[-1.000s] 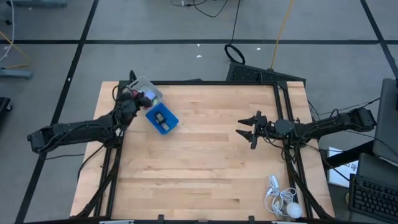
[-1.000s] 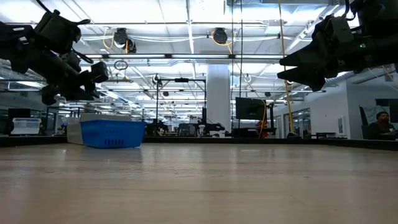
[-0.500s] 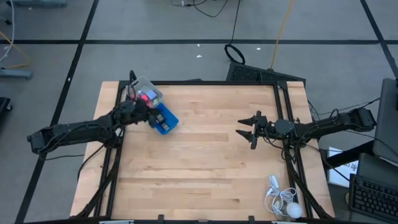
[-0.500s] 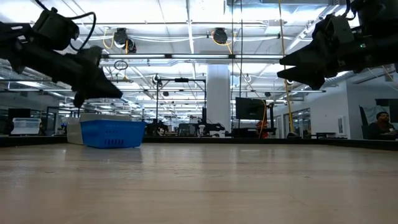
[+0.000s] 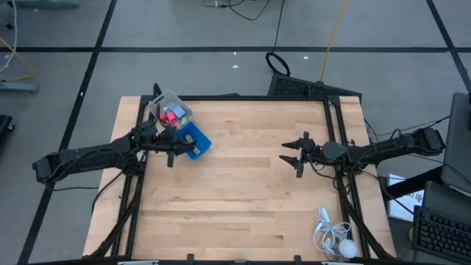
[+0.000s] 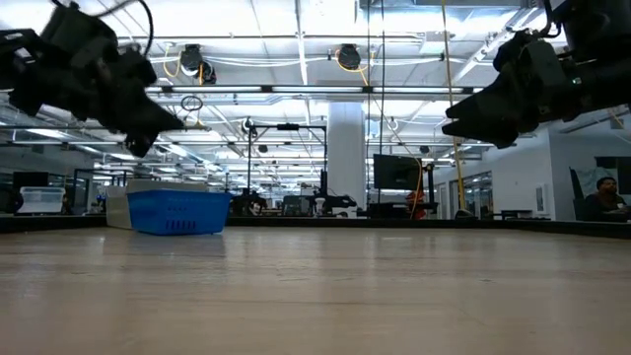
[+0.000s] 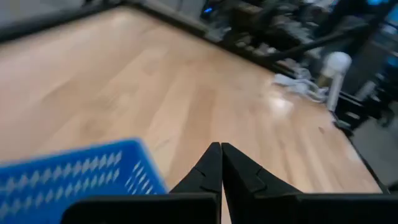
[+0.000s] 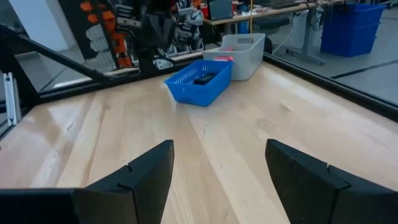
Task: Pick & Place Office items
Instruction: Return to Home Position
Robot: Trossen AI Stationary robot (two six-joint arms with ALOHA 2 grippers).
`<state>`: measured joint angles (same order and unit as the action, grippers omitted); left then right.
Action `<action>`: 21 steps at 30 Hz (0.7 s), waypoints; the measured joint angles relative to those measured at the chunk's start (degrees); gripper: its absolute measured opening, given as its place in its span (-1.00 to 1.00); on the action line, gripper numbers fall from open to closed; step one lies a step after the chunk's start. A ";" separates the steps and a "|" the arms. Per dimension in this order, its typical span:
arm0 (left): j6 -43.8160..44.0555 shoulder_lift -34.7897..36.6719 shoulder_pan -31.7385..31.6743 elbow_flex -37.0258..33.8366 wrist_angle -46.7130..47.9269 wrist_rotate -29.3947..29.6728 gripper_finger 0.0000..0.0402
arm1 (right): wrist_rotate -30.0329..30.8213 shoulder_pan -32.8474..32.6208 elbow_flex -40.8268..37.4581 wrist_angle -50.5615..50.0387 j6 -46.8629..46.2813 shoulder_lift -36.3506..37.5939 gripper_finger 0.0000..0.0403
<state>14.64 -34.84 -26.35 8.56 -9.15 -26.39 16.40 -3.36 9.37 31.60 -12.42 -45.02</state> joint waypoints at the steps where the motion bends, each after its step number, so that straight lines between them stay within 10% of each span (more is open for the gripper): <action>1: -0.97 0.58 1.10 0.00 -0.99 0.05 -0.99 | 0.00 0.00 0.00 0.18 -0.01 0.02 0.23; 7: -5.11 8.16 8.60 0.00 -5.73 3.82 -0.88 | -0.02 -0.39 -0.02 -0.47 1.19 3.01 0.23; 21: -8.52 34.76 17.03 -0.02 15.56 15.85 -0.77 | 0.09 -4.28 -0.02 -6.14 5.42 13.68 0.23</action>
<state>6.12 -0.08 -9.32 8.53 6.40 -10.53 16.49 -7.64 9.34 25.46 -7.00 -31.34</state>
